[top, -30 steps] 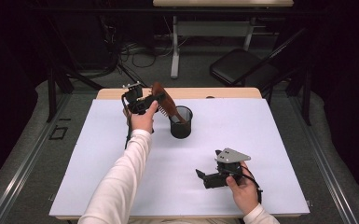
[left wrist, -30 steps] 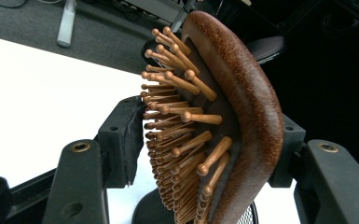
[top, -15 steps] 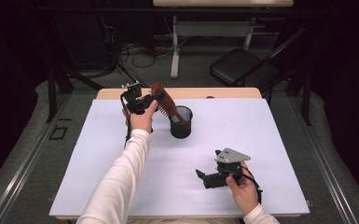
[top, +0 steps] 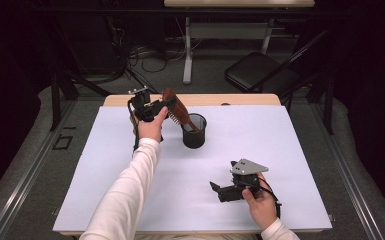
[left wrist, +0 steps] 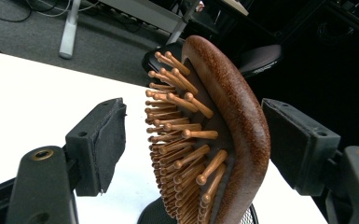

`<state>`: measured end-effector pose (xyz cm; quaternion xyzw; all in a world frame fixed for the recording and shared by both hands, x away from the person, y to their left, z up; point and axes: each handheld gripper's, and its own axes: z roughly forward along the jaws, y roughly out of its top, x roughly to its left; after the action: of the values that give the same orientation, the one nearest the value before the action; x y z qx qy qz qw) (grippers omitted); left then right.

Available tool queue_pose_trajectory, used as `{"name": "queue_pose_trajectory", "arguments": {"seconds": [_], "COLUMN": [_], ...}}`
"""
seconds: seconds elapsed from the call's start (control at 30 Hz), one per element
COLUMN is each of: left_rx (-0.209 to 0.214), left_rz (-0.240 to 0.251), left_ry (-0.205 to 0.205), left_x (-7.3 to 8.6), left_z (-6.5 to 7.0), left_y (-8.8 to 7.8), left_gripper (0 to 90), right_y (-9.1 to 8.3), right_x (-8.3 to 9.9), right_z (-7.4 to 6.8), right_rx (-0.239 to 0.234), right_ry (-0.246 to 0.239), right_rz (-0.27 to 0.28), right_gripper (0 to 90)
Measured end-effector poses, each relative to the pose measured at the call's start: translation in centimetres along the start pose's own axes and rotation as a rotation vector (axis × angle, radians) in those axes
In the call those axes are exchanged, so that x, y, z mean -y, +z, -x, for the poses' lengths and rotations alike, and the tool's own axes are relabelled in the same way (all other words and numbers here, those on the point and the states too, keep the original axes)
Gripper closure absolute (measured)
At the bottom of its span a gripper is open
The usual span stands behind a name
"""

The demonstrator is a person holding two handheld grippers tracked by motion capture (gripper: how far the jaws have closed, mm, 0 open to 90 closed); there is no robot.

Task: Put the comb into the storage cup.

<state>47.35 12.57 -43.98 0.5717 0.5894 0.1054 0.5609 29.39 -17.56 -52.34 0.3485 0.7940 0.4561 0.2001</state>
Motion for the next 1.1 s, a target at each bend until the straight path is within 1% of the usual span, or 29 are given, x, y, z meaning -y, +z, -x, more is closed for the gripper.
{"name": "queue_pose_trajectory", "arguments": {"seconds": [0.07,0.1,0.23,0.47,0.57,0.67,0.7,0.77,0.93,1.1], "left_rx": [0.003,0.003,0.008,0.025,0.029,0.026,0.028,0.025,0.023,0.022], "left_rz": [0.011,0.011,0.021,0.042,0.048,0.051,0.055,0.052,0.058,0.052], "left_ry": [-0.006,-0.001,-0.006,-0.028,-0.029,-0.021,-0.026,-0.018,-0.017,-0.003], "left_x": [-0.1,-0.2,-0.5,-1.1,-1.3,-1.5,-1.6,-1.7,-1.9,-2.2], "left_z": [0.0,-0.1,-0.2,-0.5,-0.6,-0.7,-0.6,-0.8,-1.0,-1.2], "left_y": [-0.2,-0.3,-0.7,-1.6,-1.9,-2.2,-2.3,-2.5,-2.9,-3.3], "left_gripper": [24.1,24.1,24.1,24.1,24.1,24.2,24.2,24.3,24.3,24.3], "right_y": [0.0,0.0,0.1,0.1,0.1,0.1,0.1,0.1,0.2,0.2], "right_x": [0.0,0.0,0.0,0.0,0.1,0.1,0.1,0.1,0.1,0.1], "right_z": [0.0,0.0,-0.1,-0.1,-0.1,-0.1,-0.1,-0.1,-0.1,-0.1], "right_rx": [0.001,0.000,0.000,0.001,0.001,0.001,0.000,0.001,0.000,0.000], "right_ry": [-0.003,-0.003,-0.006,-0.003,-0.007,-0.006,-0.006,-0.007,-0.006,-0.005], "right_rz": [-0.002,-0.003,-0.005,-0.007,-0.011,-0.009,-0.012,-0.012,-0.010,-0.010], "right_gripper": [0.8,0.7,0.9,0.9,0.9,0.9,0.9,0.9,0.9,0.9]}}
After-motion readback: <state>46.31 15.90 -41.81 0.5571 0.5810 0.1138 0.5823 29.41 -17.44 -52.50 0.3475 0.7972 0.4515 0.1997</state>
